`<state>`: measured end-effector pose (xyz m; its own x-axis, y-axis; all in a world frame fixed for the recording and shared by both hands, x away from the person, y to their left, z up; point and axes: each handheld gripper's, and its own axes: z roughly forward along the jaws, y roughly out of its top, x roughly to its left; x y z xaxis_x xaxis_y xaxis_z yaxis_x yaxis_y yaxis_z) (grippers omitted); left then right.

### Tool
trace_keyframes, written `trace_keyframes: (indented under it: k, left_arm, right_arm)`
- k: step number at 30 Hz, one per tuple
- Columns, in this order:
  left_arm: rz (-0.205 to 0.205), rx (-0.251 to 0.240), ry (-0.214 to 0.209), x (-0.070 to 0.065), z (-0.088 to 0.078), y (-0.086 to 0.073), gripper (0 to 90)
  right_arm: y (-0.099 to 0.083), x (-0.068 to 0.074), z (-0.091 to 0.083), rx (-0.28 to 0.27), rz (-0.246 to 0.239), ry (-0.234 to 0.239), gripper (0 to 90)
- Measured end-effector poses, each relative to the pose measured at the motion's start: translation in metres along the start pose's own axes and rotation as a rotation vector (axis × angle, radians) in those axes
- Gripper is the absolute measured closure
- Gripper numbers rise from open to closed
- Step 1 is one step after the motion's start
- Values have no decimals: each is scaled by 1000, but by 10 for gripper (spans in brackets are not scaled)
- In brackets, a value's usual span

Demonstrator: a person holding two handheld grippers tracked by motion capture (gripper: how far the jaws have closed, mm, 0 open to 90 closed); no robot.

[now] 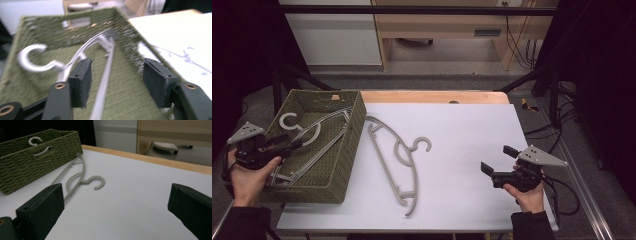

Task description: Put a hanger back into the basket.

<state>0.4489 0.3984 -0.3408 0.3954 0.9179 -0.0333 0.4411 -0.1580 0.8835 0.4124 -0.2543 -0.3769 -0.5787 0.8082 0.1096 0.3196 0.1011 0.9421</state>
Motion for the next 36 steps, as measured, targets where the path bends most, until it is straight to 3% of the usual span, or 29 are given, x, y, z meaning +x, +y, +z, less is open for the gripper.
trace_keyframes:
  k: [5,7,9,14,18,23,28,33,36]
  left_arm:
    - [1,-73,-70,-30,3,-2,281]
    - [4,-115,-122,-45,3,-5,247]
    - [17,-134,-138,-55,4,-8,205]
    - [41,-136,-221,-81,10,-15,143]
    - [85,-128,-248,-97,16,-19,115]
    - [113,-133,-278,-108,16,-25,110]
    - [132,-108,-294,-114,19,-31,107]
    - [139,-104,-281,-114,20,-34,106]
    - [141,-94,-281,-114,21,-35,103]
  right_arm:
    - [2,6,6,-6,17,18,15]
    - [3,9,8,0,15,23,16]
    - [5,14,13,5,9,31,16]
    - [5,26,24,18,6,61,17]
    - [3,34,35,36,13,65,18]
    - [0,46,49,62,5,81,22]
    - [0,59,63,86,-2,89,36]
    - [-1,73,83,135,-18,90,45]
    - [-4,82,93,164,-9,121,56]
